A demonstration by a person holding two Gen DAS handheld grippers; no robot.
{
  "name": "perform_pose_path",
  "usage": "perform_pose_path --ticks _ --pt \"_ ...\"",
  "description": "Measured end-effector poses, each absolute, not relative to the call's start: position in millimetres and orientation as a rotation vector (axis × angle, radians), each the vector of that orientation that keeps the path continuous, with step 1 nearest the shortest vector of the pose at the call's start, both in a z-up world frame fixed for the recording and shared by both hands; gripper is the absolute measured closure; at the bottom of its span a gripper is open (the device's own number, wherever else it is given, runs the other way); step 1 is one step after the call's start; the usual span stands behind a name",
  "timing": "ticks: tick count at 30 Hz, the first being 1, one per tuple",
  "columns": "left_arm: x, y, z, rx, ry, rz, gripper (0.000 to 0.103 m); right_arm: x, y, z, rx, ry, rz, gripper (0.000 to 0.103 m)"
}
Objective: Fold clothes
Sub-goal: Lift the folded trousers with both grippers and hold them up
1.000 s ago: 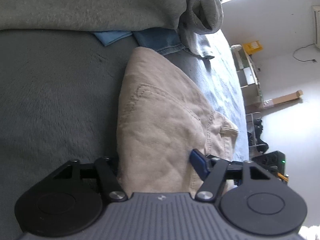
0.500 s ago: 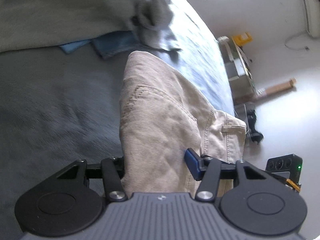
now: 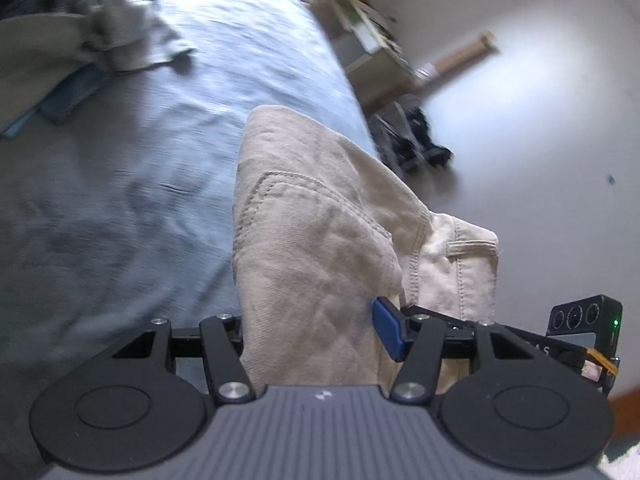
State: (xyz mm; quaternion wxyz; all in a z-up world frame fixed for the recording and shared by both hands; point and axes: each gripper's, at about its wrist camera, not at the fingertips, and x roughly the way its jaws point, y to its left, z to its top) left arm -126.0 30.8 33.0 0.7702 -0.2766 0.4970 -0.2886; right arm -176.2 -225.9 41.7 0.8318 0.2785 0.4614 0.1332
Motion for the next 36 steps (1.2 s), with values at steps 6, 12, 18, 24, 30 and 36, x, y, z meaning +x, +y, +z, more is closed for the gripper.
perform_pose_path --ticks 6,12,18,24,30,36 --pt "-155.4 -28.5 72.7 -0.519 1.058 -0.737 0.046 -235.8 -261.5 83.7 0.581 0.872 0.193 0.071" --pt "-182.2 -108.3 90.2 -0.466 1.012 -0.774 0.045 -272.8 -322.0 99.9 0.58 0.792 0.158 0.071" --pt "-215.5 -206.3 93.2 -0.501 0.983 -0.748 0.045 -299.9 -405.7 121.8 0.495 0.769 0.174 0.071" --pt "-233.8 -293.4 96.6 -0.512 0.965 -0.718 0.045 -318.9 -486.0 134.3 0.407 0.737 0.208 0.071" --pt "-230.3 -347.7 106.7 -0.48 0.956 -0.687 0.043 -312.4 -535.2 134.1 0.425 0.721 0.246 0.071" --pt "-200.2 -389.2 102.5 -0.432 0.964 -0.685 0.043 -288.5 -576.6 120.5 0.459 0.722 0.25 0.071"
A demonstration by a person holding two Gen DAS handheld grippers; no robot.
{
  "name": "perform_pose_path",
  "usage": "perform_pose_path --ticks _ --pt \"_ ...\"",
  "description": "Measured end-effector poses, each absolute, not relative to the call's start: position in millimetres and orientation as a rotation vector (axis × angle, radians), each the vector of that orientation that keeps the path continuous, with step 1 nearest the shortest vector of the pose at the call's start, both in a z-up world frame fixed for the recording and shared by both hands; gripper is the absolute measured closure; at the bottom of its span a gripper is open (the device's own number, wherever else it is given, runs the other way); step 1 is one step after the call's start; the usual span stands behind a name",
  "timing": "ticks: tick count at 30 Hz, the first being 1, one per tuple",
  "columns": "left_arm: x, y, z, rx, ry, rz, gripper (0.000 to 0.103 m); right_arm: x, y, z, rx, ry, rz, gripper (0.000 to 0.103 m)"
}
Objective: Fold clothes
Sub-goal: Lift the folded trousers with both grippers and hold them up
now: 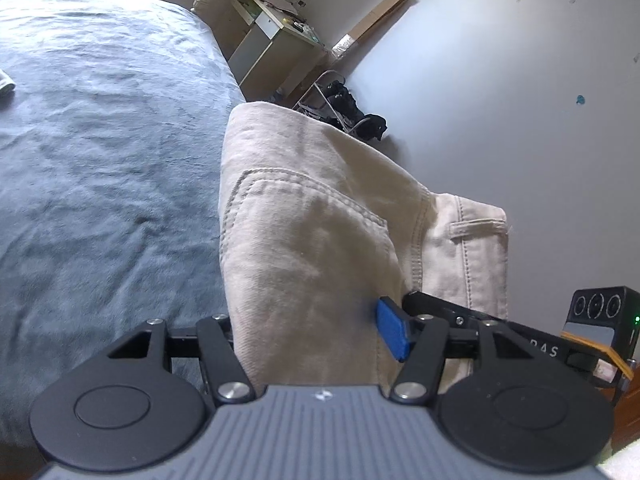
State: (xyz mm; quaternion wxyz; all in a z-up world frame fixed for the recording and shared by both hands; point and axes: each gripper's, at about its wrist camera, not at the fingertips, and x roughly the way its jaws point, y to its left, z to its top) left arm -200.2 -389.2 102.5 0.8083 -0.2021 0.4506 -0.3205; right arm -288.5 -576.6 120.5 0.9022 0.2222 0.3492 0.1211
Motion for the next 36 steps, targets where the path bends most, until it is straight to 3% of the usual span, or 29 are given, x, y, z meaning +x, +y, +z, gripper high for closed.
perform_pose_path --ticks 13,20,36 --pt "-96.8 -466.6 34.6 -0.494 1.048 -0.769 0.043 -206.9 -650.9 96.0 0.408 0.834 0.165 0.071" --pt "-46.3 -522.0 -39.7 -0.464 1.152 -0.764 0.043 -159.1 -695.2 29.5 0.404 0.955 0.114 0.071" --pt "60.5 -674.1 -190.1 -0.406 1.095 -0.66 0.043 -31.6 -829.7 -118.7 0.218 0.963 0.11 0.072"
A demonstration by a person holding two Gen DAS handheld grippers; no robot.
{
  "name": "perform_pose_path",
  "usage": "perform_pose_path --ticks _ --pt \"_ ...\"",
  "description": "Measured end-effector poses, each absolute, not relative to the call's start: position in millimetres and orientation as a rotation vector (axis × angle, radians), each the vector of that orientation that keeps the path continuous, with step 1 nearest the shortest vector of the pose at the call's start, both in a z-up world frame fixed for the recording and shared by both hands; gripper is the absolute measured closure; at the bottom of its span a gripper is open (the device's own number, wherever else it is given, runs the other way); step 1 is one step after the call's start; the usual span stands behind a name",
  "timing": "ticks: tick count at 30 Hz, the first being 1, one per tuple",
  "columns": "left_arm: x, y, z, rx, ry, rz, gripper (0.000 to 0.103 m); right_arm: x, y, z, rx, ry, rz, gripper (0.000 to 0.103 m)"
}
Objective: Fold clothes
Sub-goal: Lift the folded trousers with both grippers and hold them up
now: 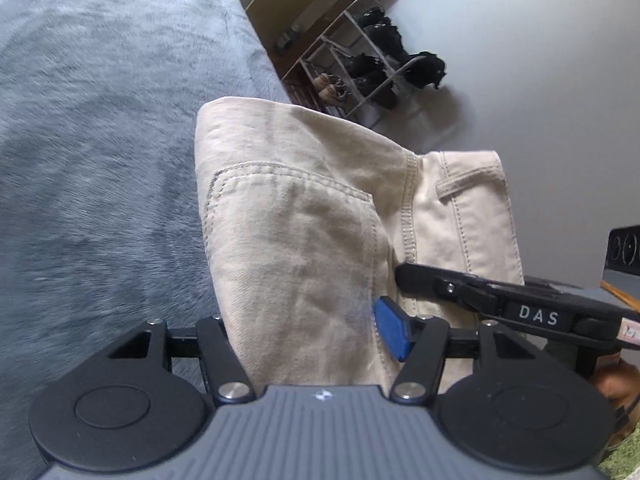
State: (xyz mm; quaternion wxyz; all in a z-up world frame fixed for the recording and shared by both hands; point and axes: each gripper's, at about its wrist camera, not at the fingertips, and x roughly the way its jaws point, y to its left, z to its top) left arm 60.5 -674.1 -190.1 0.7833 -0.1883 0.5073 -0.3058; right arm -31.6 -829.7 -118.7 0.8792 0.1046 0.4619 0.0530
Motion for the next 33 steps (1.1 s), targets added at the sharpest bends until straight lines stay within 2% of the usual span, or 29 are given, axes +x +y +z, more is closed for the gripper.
perform_pose_path --ticks 9,14,20,33 --pt "73.1 -693.9 -221.0 -0.389 1.112 -0.609 0.043 -2.2 -862.0 -163.4 0.182 1.004 0.196 0.072" --pt "67.8 -688.6 -206.6 -0.395 1.087 -0.592 0.043 5.4 -869.3 -161.9 0.198 0.992 0.259 0.072" --pt "70.3 -683.1 -225.6 -0.41 1.111 -0.559 0.043 21.1 -875.3 -180.5 0.218 1.022 0.295 0.072" --pt "64.1 -676.9 -227.6 -0.396 1.095 -0.569 0.043 31.0 -890.6 -200.4 0.277 1.05 0.321 0.07"
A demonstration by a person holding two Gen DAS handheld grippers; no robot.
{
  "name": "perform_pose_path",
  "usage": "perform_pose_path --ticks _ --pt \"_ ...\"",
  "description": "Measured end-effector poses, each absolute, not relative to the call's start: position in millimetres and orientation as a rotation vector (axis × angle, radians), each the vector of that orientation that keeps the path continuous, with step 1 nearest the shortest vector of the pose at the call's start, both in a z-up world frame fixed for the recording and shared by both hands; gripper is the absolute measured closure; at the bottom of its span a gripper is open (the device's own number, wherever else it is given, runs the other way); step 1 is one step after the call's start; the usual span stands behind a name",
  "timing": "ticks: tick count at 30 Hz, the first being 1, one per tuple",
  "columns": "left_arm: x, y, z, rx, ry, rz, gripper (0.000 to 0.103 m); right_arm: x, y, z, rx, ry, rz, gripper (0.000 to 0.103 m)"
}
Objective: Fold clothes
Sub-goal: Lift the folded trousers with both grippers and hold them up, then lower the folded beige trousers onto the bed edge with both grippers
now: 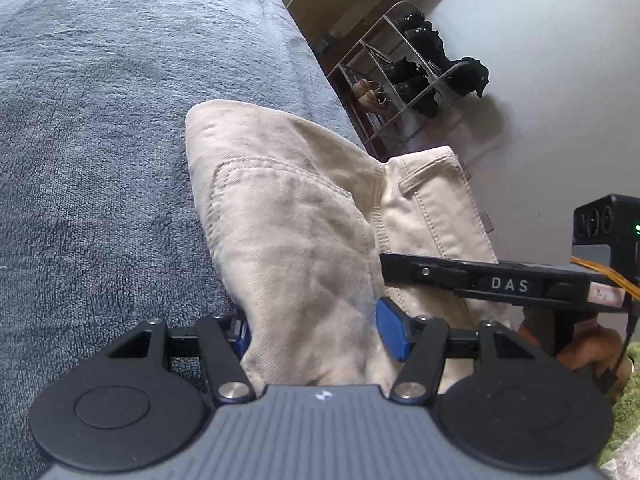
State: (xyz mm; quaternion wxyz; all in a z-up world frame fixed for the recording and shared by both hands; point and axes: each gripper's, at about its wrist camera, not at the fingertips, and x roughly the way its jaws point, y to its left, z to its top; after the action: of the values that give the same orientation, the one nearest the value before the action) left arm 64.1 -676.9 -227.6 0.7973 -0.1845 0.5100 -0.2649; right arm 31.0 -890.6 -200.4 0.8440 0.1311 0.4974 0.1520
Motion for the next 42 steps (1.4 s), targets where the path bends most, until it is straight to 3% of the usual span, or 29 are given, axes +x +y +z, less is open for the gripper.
perform_pose_path --ticks 5,11,18,34,37,42 --pt "58.3 -668.4 -223.6 -0.422 1.09 -0.554 0.039 32.3 -894.7 -202.3 0.309 1.053 0.316 0.063" --pt "54.9 -652.3 -211.2 -0.41 1.076 -0.549 0.038 34.6 -896.5 -204.1 0.324 1.056 0.315 0.061" --pt "79.1 -678.5 -218.1 -0.403 1.097 -0.556 0.038 29.1 -886.7 -190.3 0.243 1.005 0.326 0.07" --pt "70.2 -682.6 -223.9 -0.426 1.085 -0.55 0.036 31.1 -887.2 -189.4 0.177 0.988 0.331 0.07" --pt "67.3 -677.8 -219.0 -0.438 1.077 -0.548 0.037 34.9 -894.8 -200.4 0.215 1.023 0.325 0.062" --pt "61.4 -664.1 -199.5 -0.41 1.038 -0.545 0.037 32.7 -910.0 -196.8 0.282 1.052 0.259 0.04"
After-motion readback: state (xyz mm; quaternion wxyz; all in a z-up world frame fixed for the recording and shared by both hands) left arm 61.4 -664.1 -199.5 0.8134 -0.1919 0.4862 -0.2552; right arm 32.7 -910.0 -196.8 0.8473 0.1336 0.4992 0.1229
